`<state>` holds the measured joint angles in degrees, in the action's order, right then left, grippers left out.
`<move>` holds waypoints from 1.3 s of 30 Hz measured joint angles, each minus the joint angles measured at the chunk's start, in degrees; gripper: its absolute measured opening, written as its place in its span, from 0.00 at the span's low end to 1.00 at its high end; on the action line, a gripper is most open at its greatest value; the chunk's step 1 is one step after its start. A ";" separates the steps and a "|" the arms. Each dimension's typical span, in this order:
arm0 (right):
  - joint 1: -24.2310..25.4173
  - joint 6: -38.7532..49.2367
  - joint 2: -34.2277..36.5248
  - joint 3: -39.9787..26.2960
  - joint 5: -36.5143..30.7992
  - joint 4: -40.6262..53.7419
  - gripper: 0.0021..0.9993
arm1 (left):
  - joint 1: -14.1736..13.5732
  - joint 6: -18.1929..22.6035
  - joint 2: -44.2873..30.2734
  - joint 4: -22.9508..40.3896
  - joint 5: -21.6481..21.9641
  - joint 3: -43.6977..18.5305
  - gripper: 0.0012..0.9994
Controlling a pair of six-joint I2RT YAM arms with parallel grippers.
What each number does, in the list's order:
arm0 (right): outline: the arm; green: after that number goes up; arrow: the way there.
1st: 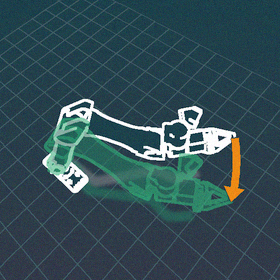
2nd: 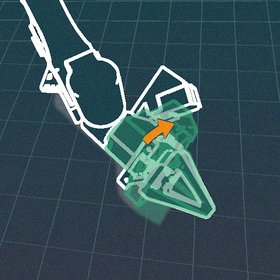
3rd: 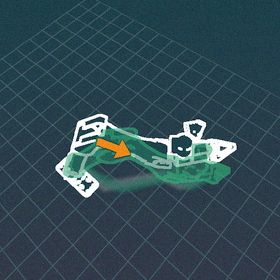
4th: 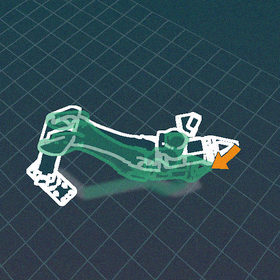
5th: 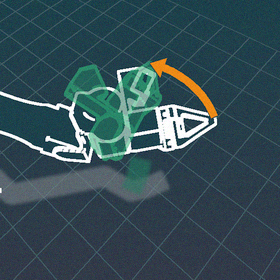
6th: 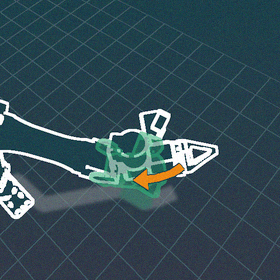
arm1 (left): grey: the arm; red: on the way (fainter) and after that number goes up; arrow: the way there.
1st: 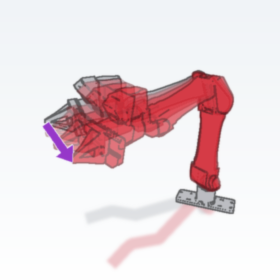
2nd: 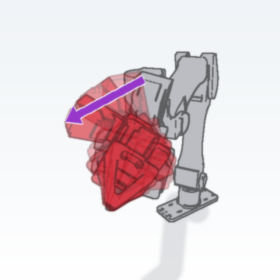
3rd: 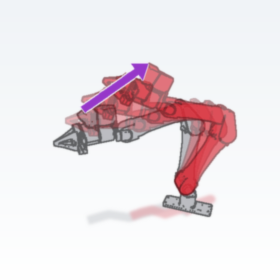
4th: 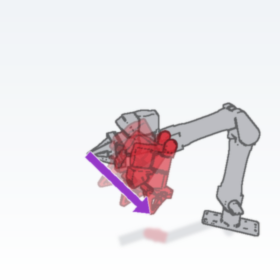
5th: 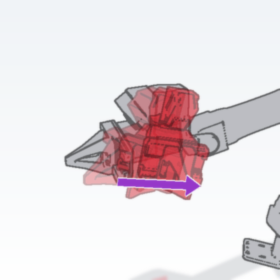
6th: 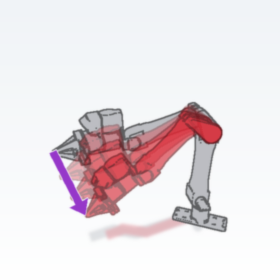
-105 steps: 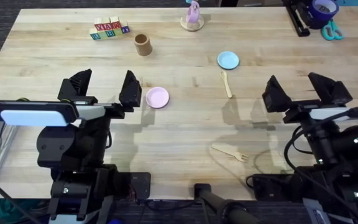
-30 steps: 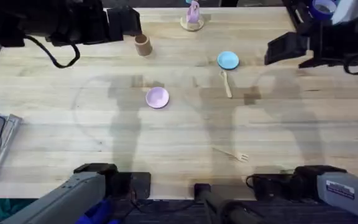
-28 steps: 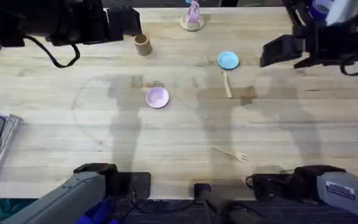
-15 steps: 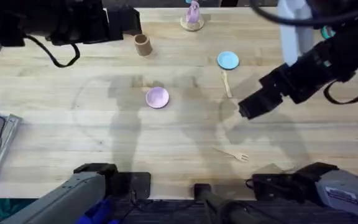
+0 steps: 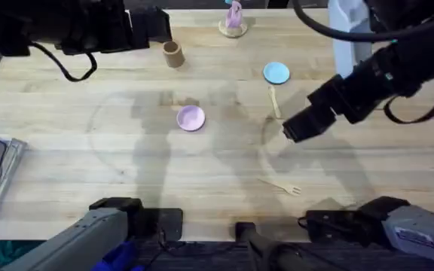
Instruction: Pick up a utensil and set it on the pink plate, then put the other utensil in the container.
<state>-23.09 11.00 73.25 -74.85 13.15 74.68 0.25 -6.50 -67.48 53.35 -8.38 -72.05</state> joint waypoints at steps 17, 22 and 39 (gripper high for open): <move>-0.66 1.49 -0.01 1.47 2.70 0.90 1.00 | 0.00 0.00 0.00 -0.01 0.00 0.00 0.99; -4.58 1.60 -0.02 3.50 0.99 0.10 1.00 | 0.00 0.00 0.00 0.01 0.00 0.00 0.99; -24.39 -0.82 -0.02 15.36 -6.80 -5.99 1.00 | 0.00 0.00 0.00 -0.01 0.00 0.00 0.99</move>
<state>-47.49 10.18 73.23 -59.49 6.35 68.69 0.25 -6.50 -67.48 53.34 -8.38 -72.05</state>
